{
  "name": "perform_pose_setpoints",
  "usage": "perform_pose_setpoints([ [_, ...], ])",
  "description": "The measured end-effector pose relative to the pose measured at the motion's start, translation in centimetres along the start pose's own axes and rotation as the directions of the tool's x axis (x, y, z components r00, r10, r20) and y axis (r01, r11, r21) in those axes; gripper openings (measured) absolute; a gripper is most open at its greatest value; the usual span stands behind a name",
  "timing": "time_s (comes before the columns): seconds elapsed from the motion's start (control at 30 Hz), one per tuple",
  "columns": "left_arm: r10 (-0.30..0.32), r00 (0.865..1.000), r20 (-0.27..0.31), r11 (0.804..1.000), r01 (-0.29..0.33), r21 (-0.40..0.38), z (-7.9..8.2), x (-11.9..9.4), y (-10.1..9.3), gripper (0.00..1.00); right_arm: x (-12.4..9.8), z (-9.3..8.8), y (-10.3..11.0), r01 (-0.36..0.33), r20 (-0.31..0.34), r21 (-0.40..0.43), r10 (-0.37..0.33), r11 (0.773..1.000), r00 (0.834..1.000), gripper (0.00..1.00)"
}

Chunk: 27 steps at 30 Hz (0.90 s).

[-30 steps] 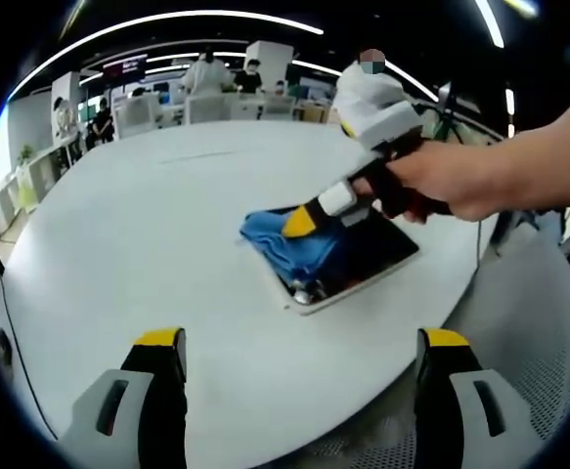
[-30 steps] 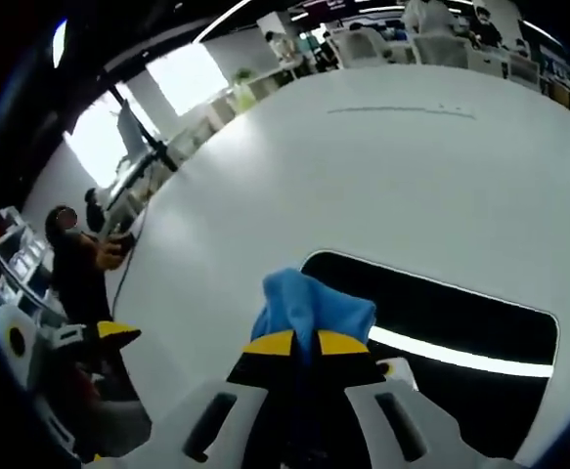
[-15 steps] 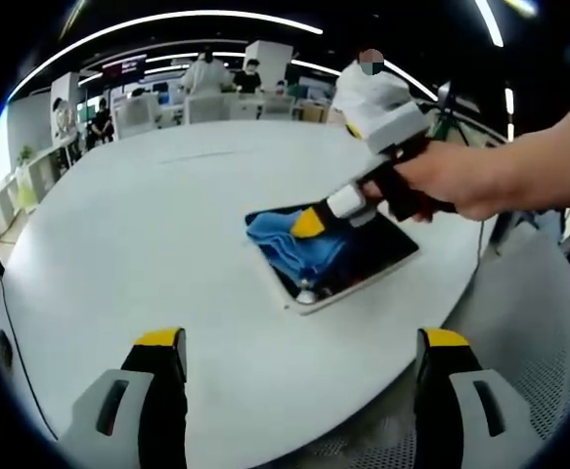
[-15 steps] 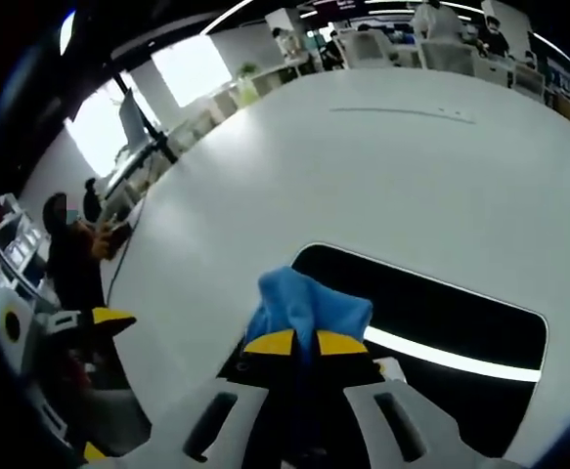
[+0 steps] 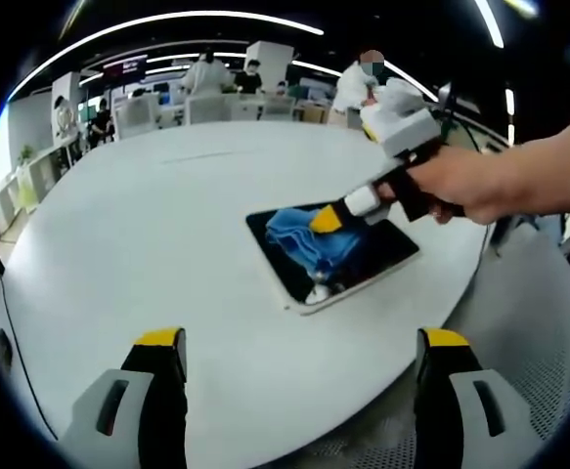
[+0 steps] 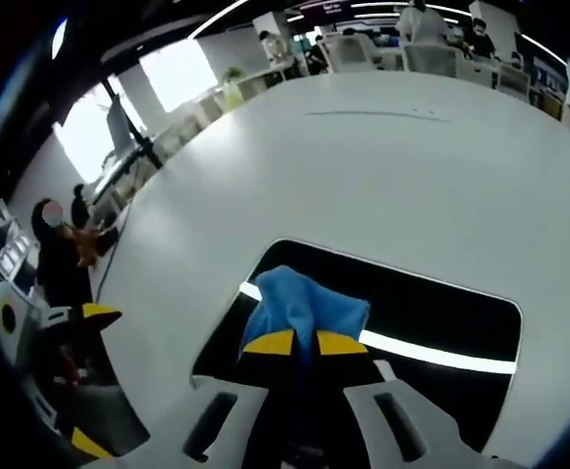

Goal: Wipe the mirror surface with the cleaning cloth until all visible marks leave the cleaned area.

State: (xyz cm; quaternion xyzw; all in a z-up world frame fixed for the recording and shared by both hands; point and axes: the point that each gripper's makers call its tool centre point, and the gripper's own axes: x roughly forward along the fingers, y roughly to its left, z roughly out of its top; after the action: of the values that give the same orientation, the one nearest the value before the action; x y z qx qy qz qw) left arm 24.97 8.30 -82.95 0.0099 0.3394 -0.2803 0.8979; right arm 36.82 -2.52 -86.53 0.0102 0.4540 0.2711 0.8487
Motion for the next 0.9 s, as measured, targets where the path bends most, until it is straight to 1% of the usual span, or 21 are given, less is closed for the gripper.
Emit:
perform_pose_setpoints([
  [0.33,-0.002,1.000,0.000,1.000,0.002,0.003,0.0,0.0,-0.1,0.98,-1.0,-0.6,-1.9,0.036,0.000,0.016,-0.036,0.999,0.999,0.01],
  [0.67,-0.010,1.000,0.025,1.000,0.010,0.017,0.4,0.0,-0.3,0.98,-3.0,-1.9,-4.9,0.086,-0.013,0.050,-0.085,0.995,0.996,0.01],
  [0.9,-0.016,1.000,0.021,0.999,0.016,0.028,0.4,0.0,-0.5,0.99,-4.3,-2.7,-7.2,0.110,-0.015,0.078,-0.110,0.991,0.994,0.01],
])
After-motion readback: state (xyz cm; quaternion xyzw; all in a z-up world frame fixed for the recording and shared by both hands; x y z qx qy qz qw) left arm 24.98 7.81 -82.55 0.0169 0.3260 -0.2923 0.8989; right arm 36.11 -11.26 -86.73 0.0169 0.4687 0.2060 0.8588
